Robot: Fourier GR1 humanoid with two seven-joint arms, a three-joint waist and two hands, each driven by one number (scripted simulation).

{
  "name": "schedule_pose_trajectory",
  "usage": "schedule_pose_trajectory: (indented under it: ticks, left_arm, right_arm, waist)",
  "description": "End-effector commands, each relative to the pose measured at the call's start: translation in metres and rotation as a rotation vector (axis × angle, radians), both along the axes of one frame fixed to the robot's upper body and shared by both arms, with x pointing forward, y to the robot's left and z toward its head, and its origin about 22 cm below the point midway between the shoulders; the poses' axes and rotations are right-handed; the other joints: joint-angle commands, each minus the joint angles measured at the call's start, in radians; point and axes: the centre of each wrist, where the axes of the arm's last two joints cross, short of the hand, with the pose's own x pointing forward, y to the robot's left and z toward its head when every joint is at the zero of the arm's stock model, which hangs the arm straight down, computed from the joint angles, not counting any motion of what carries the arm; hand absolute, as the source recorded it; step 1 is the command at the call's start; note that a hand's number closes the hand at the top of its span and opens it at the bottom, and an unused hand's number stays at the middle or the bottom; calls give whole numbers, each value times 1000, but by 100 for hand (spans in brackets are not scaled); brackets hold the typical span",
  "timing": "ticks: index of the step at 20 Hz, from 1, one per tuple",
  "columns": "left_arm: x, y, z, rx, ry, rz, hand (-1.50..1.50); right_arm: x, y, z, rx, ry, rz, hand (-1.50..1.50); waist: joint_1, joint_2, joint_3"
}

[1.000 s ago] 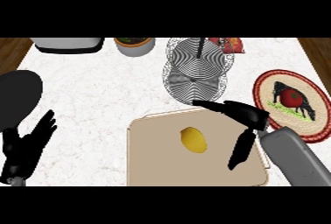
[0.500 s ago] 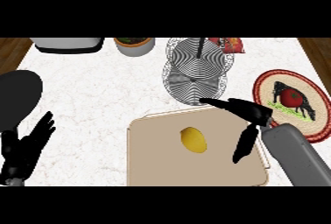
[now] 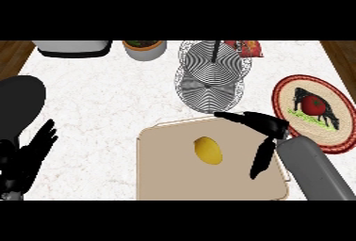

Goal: Pick the lemon from the tray and place it in the tiered basket

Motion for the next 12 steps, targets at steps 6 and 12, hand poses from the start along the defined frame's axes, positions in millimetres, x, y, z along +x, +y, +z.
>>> schedule_pose_trajectory:
  ticks: [6, 12]
  left_arm:
    - [-10, -5, 13, -16, -4, -1, 0]
    - [-8, 0, -4, 0, -5, 4, 0]
  right_arm:
    - [3, 16, -21, 33, -10, -8, -150]
    - [1, 41, -17, 50, -6, 20, -150]
  waist:
    - [2, 0, 0]
    - [0, -1, 0]
